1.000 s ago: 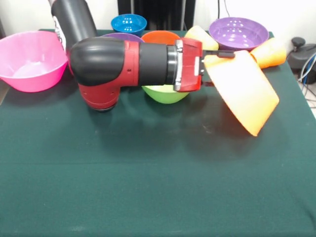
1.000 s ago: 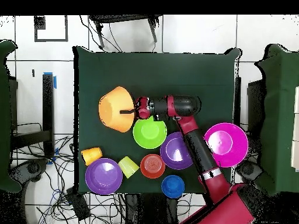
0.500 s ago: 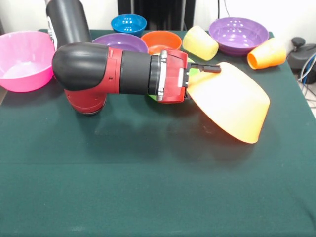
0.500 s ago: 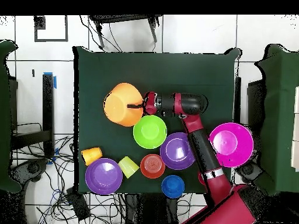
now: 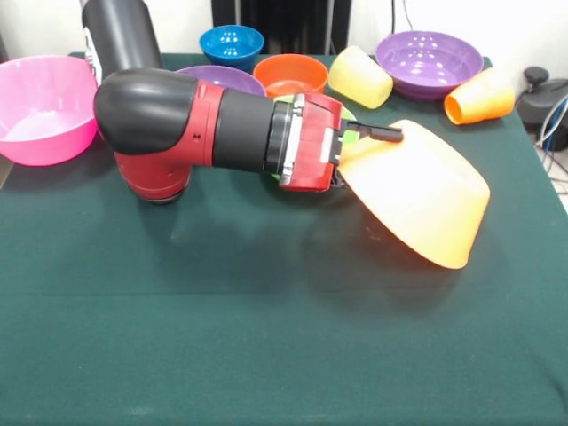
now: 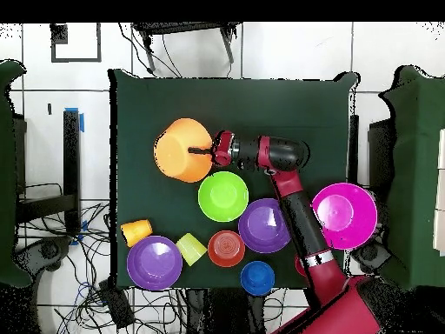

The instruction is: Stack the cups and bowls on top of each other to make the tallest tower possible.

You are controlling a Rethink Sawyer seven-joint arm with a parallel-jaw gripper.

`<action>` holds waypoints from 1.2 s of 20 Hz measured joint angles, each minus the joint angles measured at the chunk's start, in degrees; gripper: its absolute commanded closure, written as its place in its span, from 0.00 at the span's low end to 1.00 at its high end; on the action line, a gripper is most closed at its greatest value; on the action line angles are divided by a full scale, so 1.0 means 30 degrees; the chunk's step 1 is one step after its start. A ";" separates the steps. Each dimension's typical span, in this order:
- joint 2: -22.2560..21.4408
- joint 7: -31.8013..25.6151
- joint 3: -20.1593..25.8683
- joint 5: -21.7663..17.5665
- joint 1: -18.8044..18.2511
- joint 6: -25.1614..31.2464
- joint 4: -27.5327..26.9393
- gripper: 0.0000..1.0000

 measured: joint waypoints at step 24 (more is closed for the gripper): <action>-0.0908 -0.0106 0.1945 -0.1580 0.0767 -0.4760 0.0127 0.00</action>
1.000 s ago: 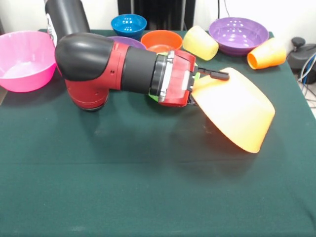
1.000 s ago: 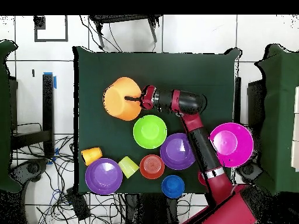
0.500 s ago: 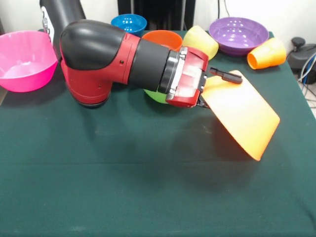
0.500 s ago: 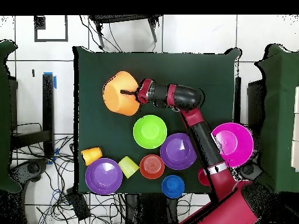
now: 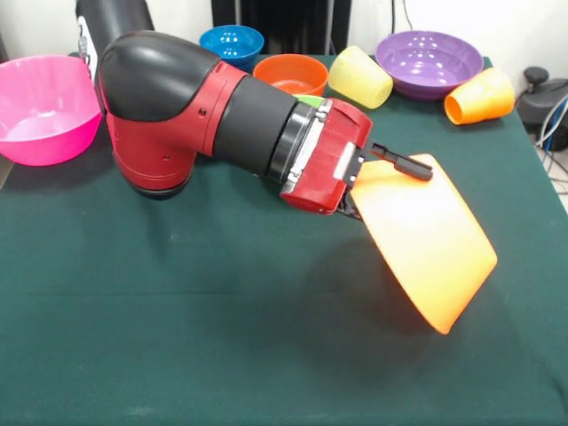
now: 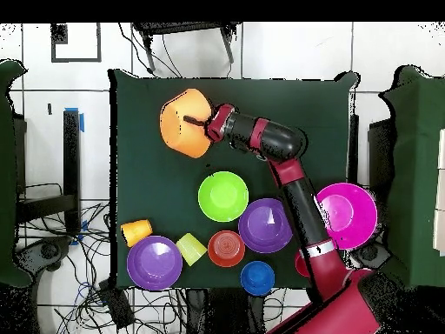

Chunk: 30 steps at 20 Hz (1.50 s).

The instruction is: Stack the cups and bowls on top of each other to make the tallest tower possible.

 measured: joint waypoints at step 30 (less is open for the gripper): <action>0.1114 -0.0110 0.0262 0.2875 0.1472 0.7757 -0.7002 0.00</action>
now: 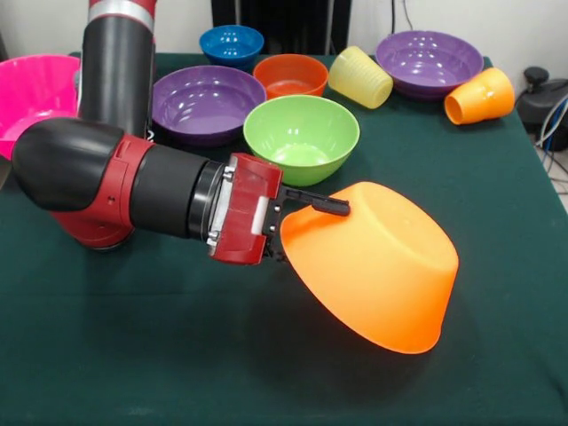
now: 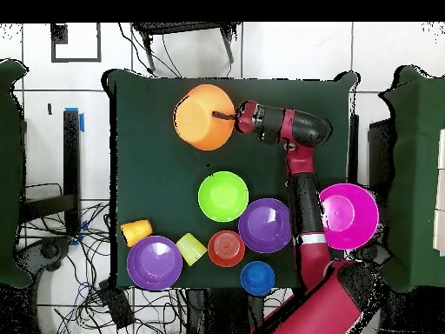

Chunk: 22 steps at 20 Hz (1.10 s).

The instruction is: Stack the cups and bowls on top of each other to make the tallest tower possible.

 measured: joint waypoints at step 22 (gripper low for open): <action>-0.2995 0.0024 -0.0682 -0.1647 0.0968 -0.0718 0.0044 0.00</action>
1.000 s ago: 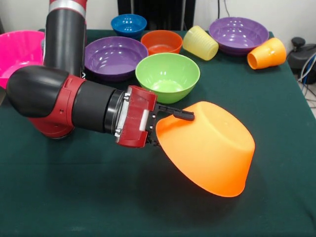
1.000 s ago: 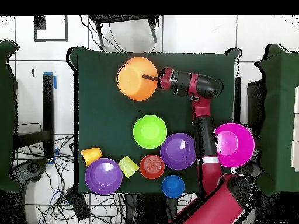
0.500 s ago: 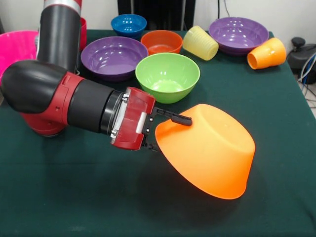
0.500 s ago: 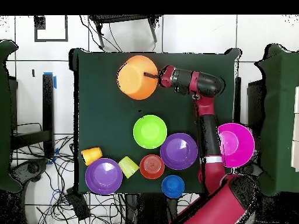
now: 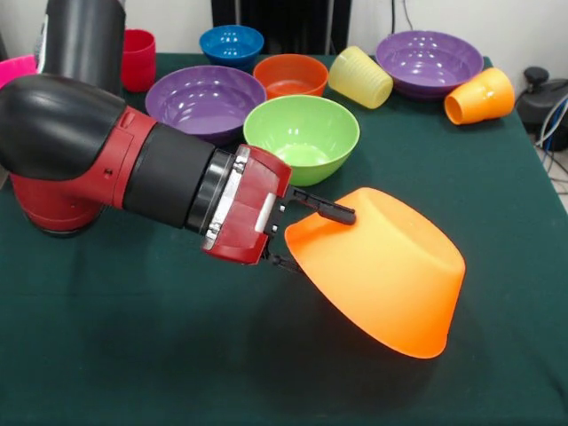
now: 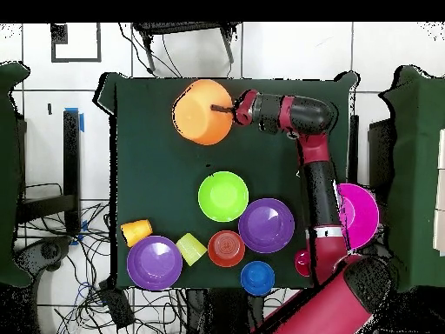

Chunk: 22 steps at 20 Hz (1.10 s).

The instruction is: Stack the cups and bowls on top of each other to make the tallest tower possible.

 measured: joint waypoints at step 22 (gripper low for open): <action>0.0006 -0.0039 -0.1997 -0.5321 -0.1460 -1.1379 -0.1087 0.00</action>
